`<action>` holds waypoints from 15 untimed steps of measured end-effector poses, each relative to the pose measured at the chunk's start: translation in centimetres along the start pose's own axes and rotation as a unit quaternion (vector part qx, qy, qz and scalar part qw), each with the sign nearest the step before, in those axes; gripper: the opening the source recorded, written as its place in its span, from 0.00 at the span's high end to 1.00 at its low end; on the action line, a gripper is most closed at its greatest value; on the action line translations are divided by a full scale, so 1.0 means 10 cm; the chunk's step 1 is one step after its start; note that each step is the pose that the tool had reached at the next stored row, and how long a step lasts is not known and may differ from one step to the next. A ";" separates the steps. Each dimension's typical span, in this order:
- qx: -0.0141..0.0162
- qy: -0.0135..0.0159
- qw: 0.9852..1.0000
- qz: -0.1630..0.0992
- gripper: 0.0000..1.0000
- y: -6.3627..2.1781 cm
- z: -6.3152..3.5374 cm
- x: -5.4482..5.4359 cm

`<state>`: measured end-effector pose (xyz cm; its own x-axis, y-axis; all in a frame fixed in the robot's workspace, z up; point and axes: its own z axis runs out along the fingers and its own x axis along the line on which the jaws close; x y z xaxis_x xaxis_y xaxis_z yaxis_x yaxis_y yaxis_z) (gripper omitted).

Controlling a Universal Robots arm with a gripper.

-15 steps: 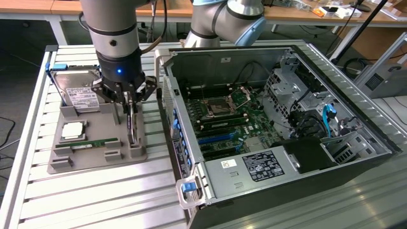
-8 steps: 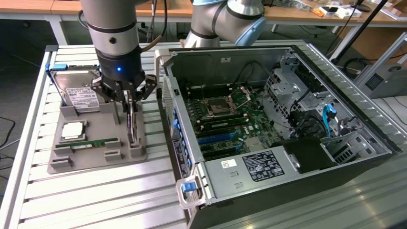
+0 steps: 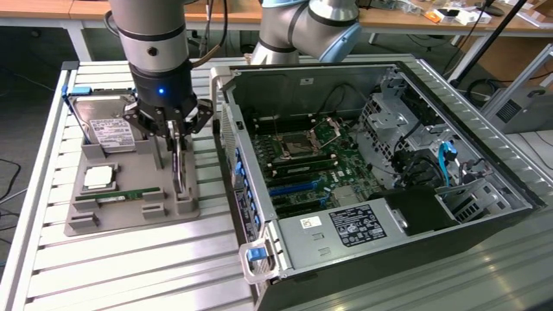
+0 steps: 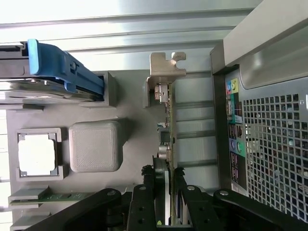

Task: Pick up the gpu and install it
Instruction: 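Pick up the gpu and move the gpu toward the slot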

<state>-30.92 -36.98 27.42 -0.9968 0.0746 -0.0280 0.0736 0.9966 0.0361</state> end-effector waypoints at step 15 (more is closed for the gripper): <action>0.000 0.000 1.000 0.000 0.73 0.003 -0.075 0.00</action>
<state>-30.92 -36.98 28.18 -0.9968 0.0746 -0.0282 0.0736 0.9966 0.0363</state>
